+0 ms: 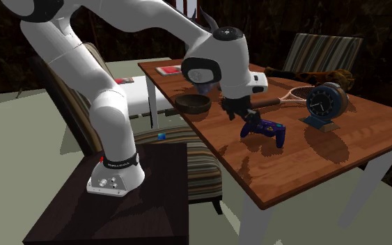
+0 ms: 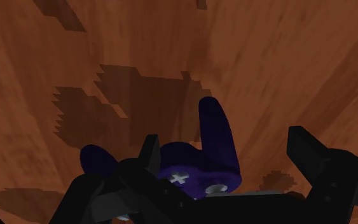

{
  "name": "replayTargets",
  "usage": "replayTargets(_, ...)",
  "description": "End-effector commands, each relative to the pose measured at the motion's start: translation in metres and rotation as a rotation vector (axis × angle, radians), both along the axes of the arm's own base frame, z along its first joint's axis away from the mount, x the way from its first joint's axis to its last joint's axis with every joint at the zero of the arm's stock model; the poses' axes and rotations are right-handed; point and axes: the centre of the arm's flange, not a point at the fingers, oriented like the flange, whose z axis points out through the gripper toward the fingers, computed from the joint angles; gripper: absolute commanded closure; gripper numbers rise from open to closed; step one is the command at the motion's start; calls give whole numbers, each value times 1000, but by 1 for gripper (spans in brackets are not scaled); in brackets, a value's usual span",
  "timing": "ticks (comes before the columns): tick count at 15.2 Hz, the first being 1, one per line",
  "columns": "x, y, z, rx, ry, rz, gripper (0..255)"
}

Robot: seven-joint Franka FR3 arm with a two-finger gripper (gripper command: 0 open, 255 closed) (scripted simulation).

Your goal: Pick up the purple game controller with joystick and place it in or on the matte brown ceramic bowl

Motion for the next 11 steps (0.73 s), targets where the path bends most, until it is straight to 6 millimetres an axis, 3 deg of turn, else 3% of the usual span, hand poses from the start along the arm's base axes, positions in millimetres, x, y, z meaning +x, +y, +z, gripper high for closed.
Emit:
replayTargets(1,3,3,-10,-1,-6,7,0)
replayTargets(5,10,10,-32,-1,-6,7,0)
replayTargets(11,10,10,-32,-1,-6,7,0)
